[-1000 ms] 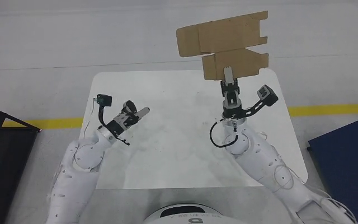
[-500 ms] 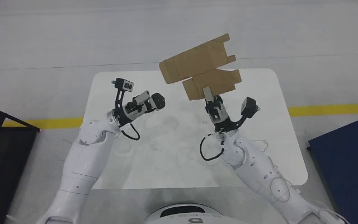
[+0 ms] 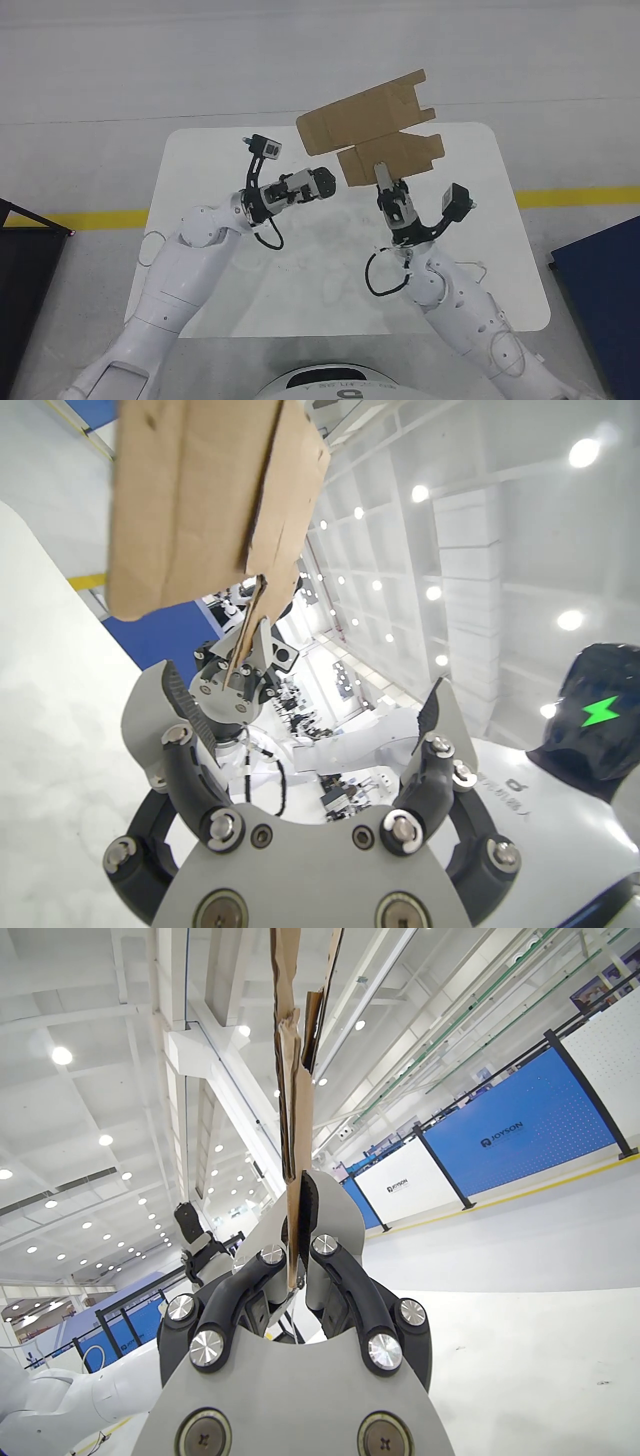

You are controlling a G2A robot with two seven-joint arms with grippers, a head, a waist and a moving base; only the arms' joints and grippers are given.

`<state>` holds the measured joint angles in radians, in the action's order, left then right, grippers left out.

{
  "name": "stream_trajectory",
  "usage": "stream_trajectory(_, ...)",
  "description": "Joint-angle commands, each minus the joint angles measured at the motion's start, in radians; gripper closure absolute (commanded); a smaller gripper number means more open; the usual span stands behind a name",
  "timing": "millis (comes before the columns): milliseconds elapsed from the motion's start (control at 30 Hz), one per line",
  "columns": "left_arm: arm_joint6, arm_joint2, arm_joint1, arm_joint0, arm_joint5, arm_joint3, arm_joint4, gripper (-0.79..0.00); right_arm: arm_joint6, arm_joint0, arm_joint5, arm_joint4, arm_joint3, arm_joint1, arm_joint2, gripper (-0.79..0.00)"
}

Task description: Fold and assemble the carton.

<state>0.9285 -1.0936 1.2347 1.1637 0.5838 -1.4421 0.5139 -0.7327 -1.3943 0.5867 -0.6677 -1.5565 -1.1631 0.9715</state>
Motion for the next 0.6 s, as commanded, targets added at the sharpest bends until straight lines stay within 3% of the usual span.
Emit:
stream_trajectory(0, -0.028, 0.009, 0.0, 0.002, 0.023, -0.02, -0.103, -0.705, 0.0, 0.004, 0.006, 0.009, 0.006, -0.005, 0.0, 0.0)
stream_trajectory(33, -0.035, 0.009, -0.001, 0.0, 0.03, -0.027, -0.14, -0.653, 0.0, 0.005, 0.01, 0.014, 0.008, -0.007, 0.0, 0.0)
stream_trajectory(200, -0.065, 0.002, -0.004, 0.007, 0.048, -0.048, -0.225, -0.606, 0.016, 0.016, 0.035, 0.044, 0.026, -0.02, -0.01, 0.0)
stream_trajectory(367, -0.08, -0.003, -0.007, 0.004, 0.05, -0.042, -0.251, -0.409, 0.04, 0.028, 0.053, 0.072, 0.037, -0.035, -0.025, 0.0)
stream_trajectory(567, -0.099, 0.006, -0.005, -0.02, 0.055, -0.007, -0.263, -0.388, 0.066, 0.046, 0.09, 0.106, 0.04, -0.051, -0.037, 0.0)
